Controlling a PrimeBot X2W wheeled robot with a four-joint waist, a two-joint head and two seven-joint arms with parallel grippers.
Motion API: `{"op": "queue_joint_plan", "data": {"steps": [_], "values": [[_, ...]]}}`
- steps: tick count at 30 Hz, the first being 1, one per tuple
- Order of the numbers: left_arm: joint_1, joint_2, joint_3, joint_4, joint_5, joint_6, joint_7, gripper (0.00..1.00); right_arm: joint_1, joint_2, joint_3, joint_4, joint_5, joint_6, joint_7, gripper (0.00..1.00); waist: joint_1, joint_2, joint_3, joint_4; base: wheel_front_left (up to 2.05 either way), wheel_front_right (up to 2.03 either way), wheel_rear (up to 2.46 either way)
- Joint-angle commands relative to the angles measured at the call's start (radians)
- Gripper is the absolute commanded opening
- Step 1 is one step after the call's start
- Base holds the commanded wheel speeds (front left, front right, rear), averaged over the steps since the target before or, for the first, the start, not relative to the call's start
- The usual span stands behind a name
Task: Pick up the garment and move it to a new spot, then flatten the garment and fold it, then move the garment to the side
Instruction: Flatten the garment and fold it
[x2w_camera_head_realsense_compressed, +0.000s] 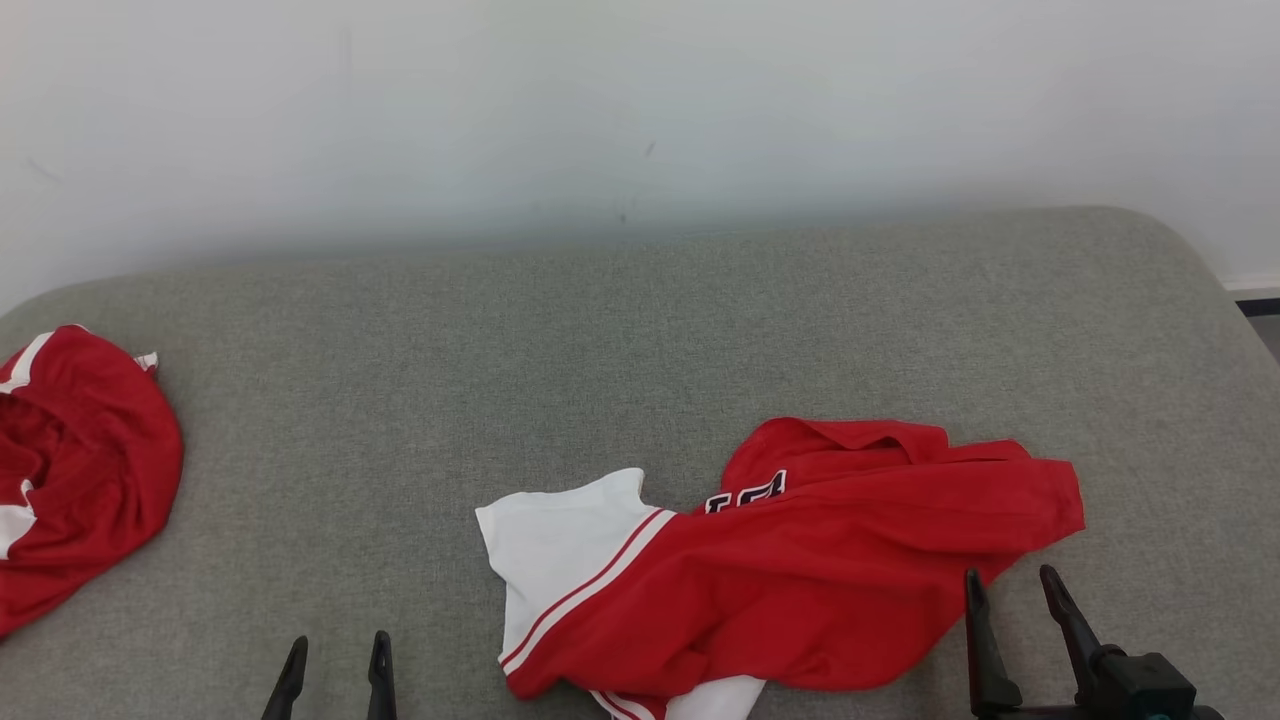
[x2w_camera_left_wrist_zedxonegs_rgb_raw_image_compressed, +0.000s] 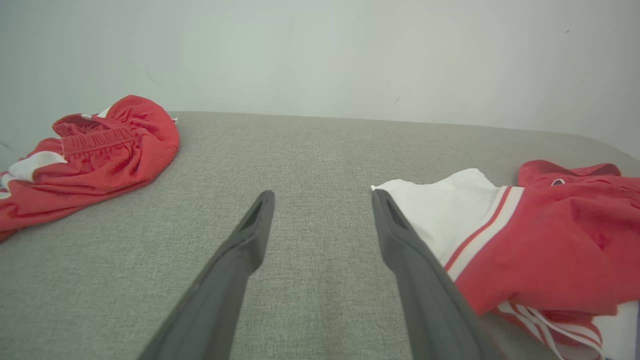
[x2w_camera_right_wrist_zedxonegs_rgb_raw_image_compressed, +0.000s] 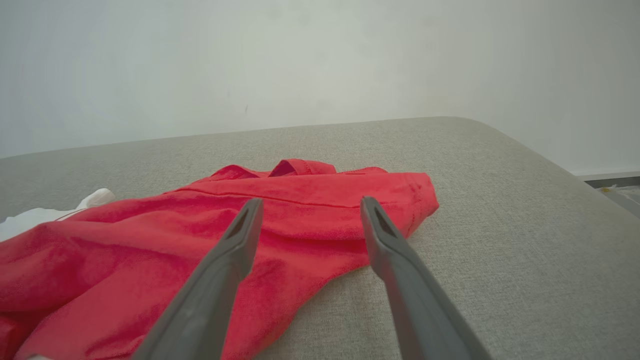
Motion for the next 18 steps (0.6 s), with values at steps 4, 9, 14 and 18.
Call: {"op": "queue_joint_plan", "data": {"steps": [4, 9, 14, 18], "values": [[-0.015, -0.002, -0.004, 0.009, 0.005, -0.005, -0.003, 1.0, -0.011, 0.001, 0.003, -0.005, 0.003, 0.001, -0.001, 1.0, 0.0, 0.0, 0.005, -0.004, 0.0, 0.0, 0.0], [-0.028, -0.002, 0.0, 0.029, -0.021, -0.005, -0.003, 1.0, -0.016, 0.001, -0.001, -0.018, 0.0, 0.001, 0.0, 1.0, 0.0, 0.0, 0.008, -0.008, 0.0, 0.0, 0.0], [-0.083, -0.002, -0.014, 0.092, -0.031, -0.012, -0.003, 1.0, -0.025, 0.001, -0.005, -0.04, -0.008, 0.001, 0.017, 1.0, 0.0, 0.0, 0.009, -0.013, 0.0, 0.0, 0.0], [-0.19, 0.013, -0.033, 0.191, -0.046, -0.019, 0.018, 1.0, -0.037, 0.001, 0.0, -0.066, -0.013, 0.001, 0.032, 1.0, 0.0, 0.0, 0.018, -0.02, 0.0, 0.0, 0.0]]}}
